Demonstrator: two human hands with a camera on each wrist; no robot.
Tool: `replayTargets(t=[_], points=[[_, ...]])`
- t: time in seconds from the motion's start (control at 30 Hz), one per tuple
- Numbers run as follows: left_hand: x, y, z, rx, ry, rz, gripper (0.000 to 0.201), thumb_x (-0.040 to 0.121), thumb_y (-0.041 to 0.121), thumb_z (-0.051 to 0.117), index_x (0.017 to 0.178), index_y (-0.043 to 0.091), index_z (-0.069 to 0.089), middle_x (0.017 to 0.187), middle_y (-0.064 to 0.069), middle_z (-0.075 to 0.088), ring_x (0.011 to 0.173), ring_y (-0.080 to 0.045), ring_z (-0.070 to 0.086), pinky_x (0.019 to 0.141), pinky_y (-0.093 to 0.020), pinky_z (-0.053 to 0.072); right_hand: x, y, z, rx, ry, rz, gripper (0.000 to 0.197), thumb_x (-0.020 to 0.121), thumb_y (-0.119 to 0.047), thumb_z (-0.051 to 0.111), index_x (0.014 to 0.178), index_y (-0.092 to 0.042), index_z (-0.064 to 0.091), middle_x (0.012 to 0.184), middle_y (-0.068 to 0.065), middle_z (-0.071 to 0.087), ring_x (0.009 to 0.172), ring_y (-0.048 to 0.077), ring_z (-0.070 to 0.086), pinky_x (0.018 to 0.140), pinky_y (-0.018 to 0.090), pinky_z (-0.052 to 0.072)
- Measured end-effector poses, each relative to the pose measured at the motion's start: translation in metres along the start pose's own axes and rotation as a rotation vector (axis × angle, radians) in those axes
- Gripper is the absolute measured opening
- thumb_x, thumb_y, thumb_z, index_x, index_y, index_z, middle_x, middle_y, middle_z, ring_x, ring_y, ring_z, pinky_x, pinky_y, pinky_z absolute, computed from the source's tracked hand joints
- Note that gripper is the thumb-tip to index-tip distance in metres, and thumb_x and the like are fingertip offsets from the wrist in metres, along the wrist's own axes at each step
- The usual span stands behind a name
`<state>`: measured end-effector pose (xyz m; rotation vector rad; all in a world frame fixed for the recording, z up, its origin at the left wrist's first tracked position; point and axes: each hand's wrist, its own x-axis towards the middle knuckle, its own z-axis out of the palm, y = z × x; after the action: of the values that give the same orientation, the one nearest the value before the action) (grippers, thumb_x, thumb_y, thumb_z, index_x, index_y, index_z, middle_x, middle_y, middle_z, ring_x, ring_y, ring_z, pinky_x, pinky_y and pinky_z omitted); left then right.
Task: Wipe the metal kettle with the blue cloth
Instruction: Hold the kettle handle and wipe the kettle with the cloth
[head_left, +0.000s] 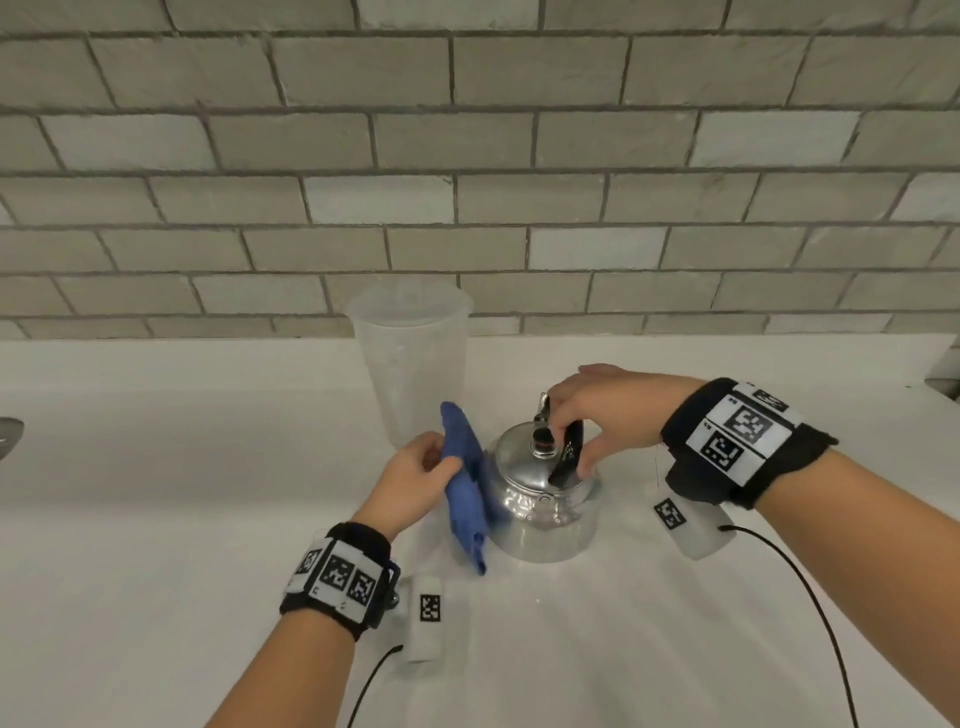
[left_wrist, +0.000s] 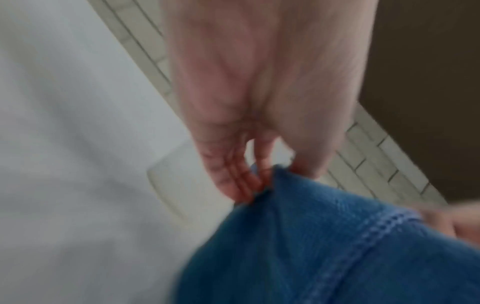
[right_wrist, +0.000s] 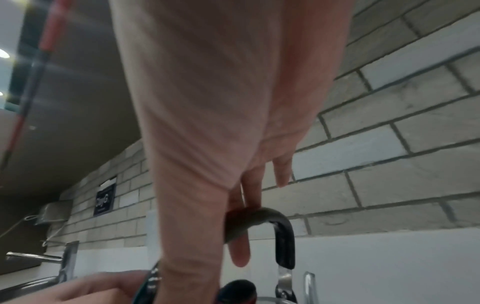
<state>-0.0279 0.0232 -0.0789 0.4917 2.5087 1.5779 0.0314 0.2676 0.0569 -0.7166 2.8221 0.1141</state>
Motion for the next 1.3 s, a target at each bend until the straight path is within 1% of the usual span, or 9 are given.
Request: replayTargets(t=[0.17,0.33,0.63,0.73,0.83,0.93,1.0,1.1,1.3], points=[[0.018,0.013,0.056,-0.437,-0.02,-0.018,0.019,0.097,0.022,0.055,0.112,0.01,0.058,0.116,-0.005,0.06,0.107,-0.015,0.059,0.083,-0.011,0.043,0.013,0.007,0.005,0.177,0.016,-0.095,0.036,0.071,-0.047,0.077,0.095,-0.025,0.063,0.111,-0.001,0.056,0.125,0.027,0.04,0.104,0.044,0.033],[0.038,0.005,0.068,-0.594,-0.072,-0.086,0.043,0.093,0.043,0.053,0.126,0.017,0.065,0.125,-0.007,0.067,0.119,-0.022,0.06,0.104,-0.035,0.04,0.017,0.015,0.03,0.336,0.156,-0.168,0.034,0.075,-0.048,0.074,0.087,-0.029,0.049,0.107,-0.002,0.048,0.127,0.025,0.034,0.1,0.044,0.038],[0.031,-0.008,0.072,-0.607,0.163,-0.238,0.032,0.098,0.035,0.044,0.111,0.015,0.065,0.121,-0.014,0.065,0.114,-0.029,0.06,0.099,-0.042,0.046,0.028,0.002,0.056,0.315,0.459,-0.099,0.041,0.069,-0.059,0.073,0.082,-0.029,0.049,0.086,-0.01,0.043,0.094,0.013,0.035,0.079,0.029,0.039],[0.024,-0.005,0.07,-0.684,0.193,-0.231,0.029,0.101,0.025,0.039,0.109,0.017,0.066,0.109,-0.012,0.07,0.098,-0.02,0.066,0.082,-0.028,0.05,0.039,-0.008,0.057,0.258,0.515,-0.052,0.041,0.068,-0.065,0.069,0.079,-0.034,0.045,0.08,-0.011,0.045,0.086,0.012,0.036,0.074,0.027,0.028],[0.021,-0.003,0.067,-0.689,0.257,-0.276,0.036,0.099,0.025,0.04,0.109,0.003,0.067,0.102,-0.029,0.068,0.095,-0.037,0.065,0.088,-0.044,0.049,0.053,-0.022,0.051,0.234,0.526,0.048,0.044,0.066,-0.073,0.063,0.083,-0.034,0.05,0.078,-0.015,0.044,0.085,0.013,0.038,0.08,0.029,0.027],[0.021,-0.016,0.066,-0.762,0.293,-0.365,0.039,0.083,0.043,0.053,0.088,0.011,0.075,0.097,-0.022,0.069,0.1,-0.04,0.063,0.092,-0.05,0.048,0.069,-0.036,0.044,0.277,0.499,0.168,0.045,0.066,-0.075,0.061,0.076,-0.033,0.049,0.08,-0.014,0.05,0.087,0.015,0.045,0.08,0.032,0.032],[0.019,-0.019,0.064,-0.822,0.331,-0.372,0.034,0.075,0.044,0.058,0.081,0.016,0.076,0.09,-0.014,0.068,0.094,-0.032,0.062,0.095,-0.046,0.046,0.078,-0.043,0.041,0.318,0.501,0.247,0.044,0.067,-0.074,0.061,0.069,-0.033,0.047,0.077,-0.013,0.053,0.084,0.016,0.05,0.075,0.031,0.033],[0.01,-0.01,0.06,-0.791,0.406,-0.353,0.028,0.091,0.031,0.048,0.08,0.012,0.065,0.074,-0.009,0.059,0.077,-0.023,0.055,0.075,-0.034,0.045,0.088,-0.05,0.036,0.414,0.507,0.379,0.043,0.071,-0.069,0.062,0.081,-0.027,0.06,0.077,-0.012,0.058,0.078,0.015,0.055,0.068,0.029,0.038],[0.003,-0.006,0.059,-0.623,0.472,-0.236,0.03,0.1,0.018,0.036,0.099,0.008,0.064,0.087,-0.007,0.064,0.085,-0.02,0.058,0.076,-0.024,0.047,0.096,-0.055,0.03,0.482,0.543,0.508,0.035,0.083,-0.059,0.057,0.094,-0.025,0.06,0.085,-0.006,0.064,0.076,0.018,0.056,0.065,0.028,0.037]])
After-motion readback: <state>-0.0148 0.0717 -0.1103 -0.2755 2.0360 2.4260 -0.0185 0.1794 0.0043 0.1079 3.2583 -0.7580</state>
